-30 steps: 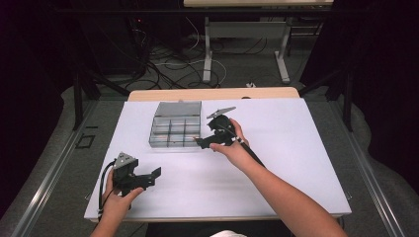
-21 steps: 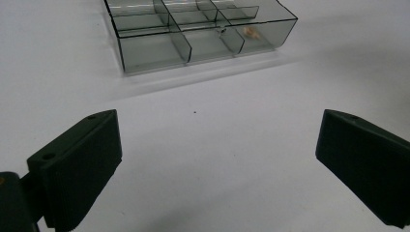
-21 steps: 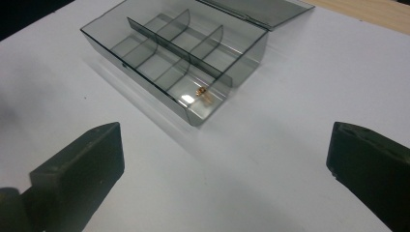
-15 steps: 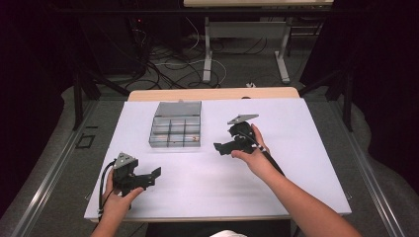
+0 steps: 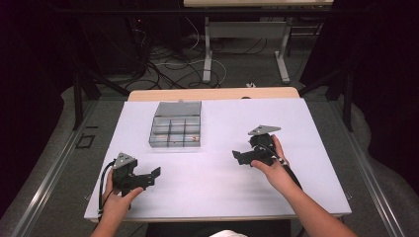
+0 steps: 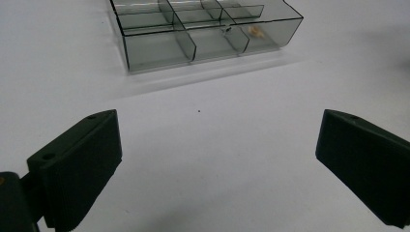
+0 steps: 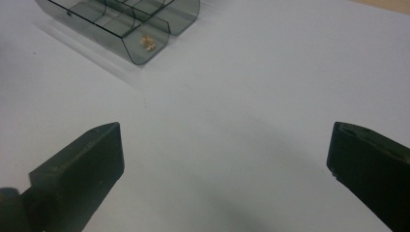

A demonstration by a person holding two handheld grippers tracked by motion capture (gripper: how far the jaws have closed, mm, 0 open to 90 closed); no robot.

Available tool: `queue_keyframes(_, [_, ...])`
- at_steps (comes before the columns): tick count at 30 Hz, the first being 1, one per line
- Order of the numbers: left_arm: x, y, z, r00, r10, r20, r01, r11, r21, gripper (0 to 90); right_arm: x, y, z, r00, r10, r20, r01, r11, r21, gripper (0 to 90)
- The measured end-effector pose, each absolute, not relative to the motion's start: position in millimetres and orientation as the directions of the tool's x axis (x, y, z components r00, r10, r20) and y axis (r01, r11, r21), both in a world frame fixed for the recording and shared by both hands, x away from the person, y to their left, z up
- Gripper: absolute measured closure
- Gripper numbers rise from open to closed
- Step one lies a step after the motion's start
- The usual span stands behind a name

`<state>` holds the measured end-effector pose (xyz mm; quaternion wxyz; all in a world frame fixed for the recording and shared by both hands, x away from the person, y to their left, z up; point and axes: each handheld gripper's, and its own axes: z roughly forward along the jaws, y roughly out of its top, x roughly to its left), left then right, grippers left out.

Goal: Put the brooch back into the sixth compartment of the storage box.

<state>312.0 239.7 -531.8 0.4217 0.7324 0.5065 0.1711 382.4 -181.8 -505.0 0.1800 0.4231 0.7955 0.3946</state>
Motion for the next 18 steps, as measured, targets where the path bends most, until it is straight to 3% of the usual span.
queue_keyframes(18, [313, 239, -533, 0.420, 0.892, -0.167, 0.595, -0.132, 0.792, 2.4, 358, -256, -521, -0.472, 0.879, 0.063, 0.569, 0.249, 0.784, 0.0])
